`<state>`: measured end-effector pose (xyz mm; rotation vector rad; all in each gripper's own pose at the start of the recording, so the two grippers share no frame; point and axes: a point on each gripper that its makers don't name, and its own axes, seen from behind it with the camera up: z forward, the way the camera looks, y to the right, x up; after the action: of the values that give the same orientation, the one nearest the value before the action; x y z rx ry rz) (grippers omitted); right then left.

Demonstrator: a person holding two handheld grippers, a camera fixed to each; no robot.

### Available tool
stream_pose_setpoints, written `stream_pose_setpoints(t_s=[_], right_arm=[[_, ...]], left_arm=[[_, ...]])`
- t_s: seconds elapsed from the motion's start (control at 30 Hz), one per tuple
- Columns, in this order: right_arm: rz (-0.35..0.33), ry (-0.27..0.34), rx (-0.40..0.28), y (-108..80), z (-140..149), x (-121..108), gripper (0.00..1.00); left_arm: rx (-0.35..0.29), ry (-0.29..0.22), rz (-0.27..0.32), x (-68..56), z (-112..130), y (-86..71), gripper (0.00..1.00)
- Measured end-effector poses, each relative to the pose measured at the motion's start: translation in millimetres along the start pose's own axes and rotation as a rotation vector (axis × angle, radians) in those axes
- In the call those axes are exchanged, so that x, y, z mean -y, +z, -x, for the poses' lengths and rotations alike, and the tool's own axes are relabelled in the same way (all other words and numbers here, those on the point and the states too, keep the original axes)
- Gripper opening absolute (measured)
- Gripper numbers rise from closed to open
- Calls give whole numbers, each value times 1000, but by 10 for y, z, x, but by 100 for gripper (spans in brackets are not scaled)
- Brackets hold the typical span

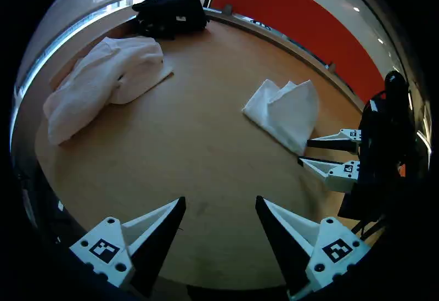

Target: Fold towel

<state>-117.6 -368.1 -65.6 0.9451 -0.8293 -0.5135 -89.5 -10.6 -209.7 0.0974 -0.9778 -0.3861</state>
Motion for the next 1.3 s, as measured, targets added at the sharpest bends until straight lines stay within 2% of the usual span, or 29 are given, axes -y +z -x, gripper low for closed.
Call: stream_pose_setpoints(t_s=[0.3,0.57,0.77,0.83,1.07,1.3], right_arm=[[38,20,12,54,56,-15,48],[69,34,9,75,79,-37,36],[93,40,8,87,83,-52,12],[103,45,8,87,83,-67,8],[112,58,-2,60,46,-129,4],[111,27,-49,-108,-183,-223,3]], left_arm=[[-1,1,2,1,18,-13,94],[-3,-1,0,14,25,-26,94],[-5,3,0,7,23,-31,94],[-6,4,0,4,24,-34,94],[-8,3,1,7,25,-52,94],[-15,14,8,-20,-18,-54,94]])
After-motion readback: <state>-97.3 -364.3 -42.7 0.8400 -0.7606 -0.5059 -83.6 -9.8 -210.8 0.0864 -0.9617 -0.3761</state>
